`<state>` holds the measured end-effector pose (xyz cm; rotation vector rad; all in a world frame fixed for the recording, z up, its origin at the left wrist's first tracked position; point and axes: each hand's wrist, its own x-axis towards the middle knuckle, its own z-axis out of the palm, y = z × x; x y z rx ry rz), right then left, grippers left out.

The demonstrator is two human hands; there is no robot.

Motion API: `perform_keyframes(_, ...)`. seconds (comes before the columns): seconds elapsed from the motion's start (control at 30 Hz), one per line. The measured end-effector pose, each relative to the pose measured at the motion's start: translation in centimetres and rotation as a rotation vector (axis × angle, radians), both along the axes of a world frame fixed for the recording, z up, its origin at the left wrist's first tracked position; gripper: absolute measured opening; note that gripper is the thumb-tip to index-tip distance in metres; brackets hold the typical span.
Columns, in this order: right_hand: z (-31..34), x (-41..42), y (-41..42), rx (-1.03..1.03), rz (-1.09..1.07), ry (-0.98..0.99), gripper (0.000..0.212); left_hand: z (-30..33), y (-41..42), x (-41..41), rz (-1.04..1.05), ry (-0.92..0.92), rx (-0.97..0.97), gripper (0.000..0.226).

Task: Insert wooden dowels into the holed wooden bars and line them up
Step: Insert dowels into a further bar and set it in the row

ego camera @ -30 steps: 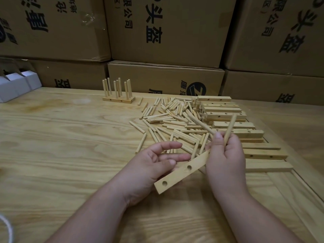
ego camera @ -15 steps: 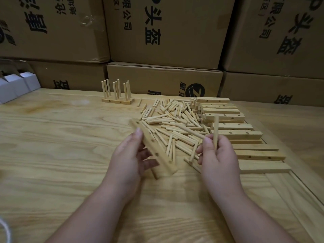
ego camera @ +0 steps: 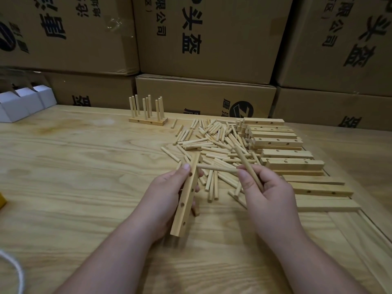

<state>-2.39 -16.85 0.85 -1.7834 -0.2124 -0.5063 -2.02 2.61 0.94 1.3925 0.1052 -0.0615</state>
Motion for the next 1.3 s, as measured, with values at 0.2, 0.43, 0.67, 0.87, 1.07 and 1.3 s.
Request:
perform_keyframes(0.2, 0.1, 0.3, -0.6, -0.028, -0.044, 0.018, 0.013, -0.1, 0.0, 0.0, -0.005, 0.004, 0.010, 0.036)
perform_keyframes(0.43, 0.4, -0.1, -0.7, -0.115, -0.001, -0.017, 0.016, -0.2, -0.1, 0.0, 0.045, 0.010, 0.038, 0.040)
perform_keyframes(0.67, 0.4, 0.3, -1.5, -0.199, -0.043, -0.038, 0.012, -0.1, -0.1, -0.1, -0.008, 0.000, 0.019, 0.039)
perform_keyframes(0.87, 0.3, 0.5, -1.9, -0.240, -0.077, -0.031, 0.009, -0.1, -0.2, -0.1, -0.046, -0.013, 0.017, 0.035)
perform_keyframes(1.07, 0.6, 0.3, -1.9, -0.287, -0.045, -0.038, 0.012, -0.1, -0.2, -0.2, 0.006, -0.003, 0.088, 0.040)
perform_keyframes(1.3, 0.8, 0.1, -2.0, -0.304, -0.008, -0.067, 0.009, -0.2, -0.2, -0.2, 0.003, -0.033, 0.090, 0.048)
